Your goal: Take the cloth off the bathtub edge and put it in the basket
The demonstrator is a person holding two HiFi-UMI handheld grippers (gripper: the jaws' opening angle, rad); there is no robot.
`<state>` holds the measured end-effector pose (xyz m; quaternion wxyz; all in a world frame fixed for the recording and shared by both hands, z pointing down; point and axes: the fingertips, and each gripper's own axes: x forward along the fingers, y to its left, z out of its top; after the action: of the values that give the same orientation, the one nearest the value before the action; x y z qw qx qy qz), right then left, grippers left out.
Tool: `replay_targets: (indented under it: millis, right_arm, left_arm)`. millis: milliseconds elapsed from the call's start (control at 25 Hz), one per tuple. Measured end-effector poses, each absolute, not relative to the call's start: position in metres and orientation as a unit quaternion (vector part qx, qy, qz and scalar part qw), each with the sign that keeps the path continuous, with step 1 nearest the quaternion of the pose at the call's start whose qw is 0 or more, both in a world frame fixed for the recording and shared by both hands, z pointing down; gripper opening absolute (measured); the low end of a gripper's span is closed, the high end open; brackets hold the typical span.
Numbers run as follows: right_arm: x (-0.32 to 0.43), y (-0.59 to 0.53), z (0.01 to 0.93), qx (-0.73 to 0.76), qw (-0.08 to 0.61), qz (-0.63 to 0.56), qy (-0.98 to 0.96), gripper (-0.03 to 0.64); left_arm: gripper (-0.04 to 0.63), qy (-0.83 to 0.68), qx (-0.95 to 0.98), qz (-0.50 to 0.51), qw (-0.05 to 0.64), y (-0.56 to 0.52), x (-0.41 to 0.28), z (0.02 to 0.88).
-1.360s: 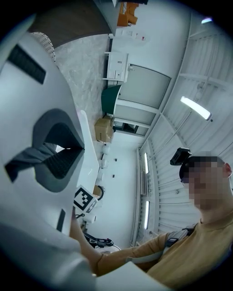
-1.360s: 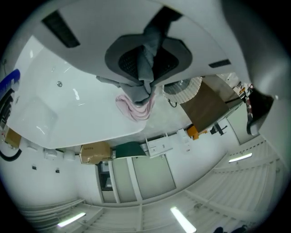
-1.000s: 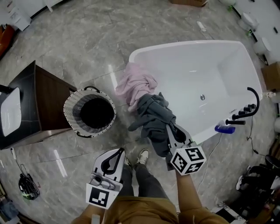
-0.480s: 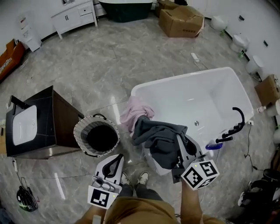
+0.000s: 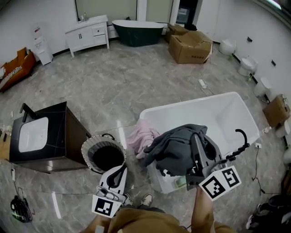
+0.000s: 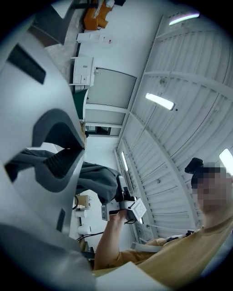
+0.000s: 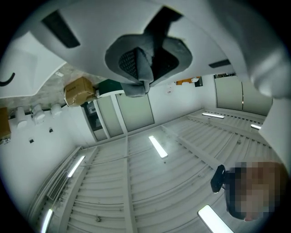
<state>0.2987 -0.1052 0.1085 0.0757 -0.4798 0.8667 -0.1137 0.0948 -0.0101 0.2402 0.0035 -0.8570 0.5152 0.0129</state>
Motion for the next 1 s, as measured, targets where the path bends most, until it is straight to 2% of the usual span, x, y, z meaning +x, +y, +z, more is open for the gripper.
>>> replay_targets:
  millis: [400,680,1000]
  right_arm:
    - [0.285,-0.083,0.020,-0.424,0.120,-0.043,0.897,0.035]
    - [0.271,-0.072,0.001,-0.377,0.133,-0.033,0.916,0.035]
    - [0.231,-0.071,0.012,-0.315,0.130,-0.046,0.939,0.035]
  left_arm:
    - [0.008,0.544,-0.837,0.030,0.049,0.010,0.091,0.212]
    - [0.008,0.580,-0.813,0.030,0.055,0.028,0.086,0.208]
    - [0.008,0.642,-0.765,0.018,0.050,0.049,0.049,0.213]
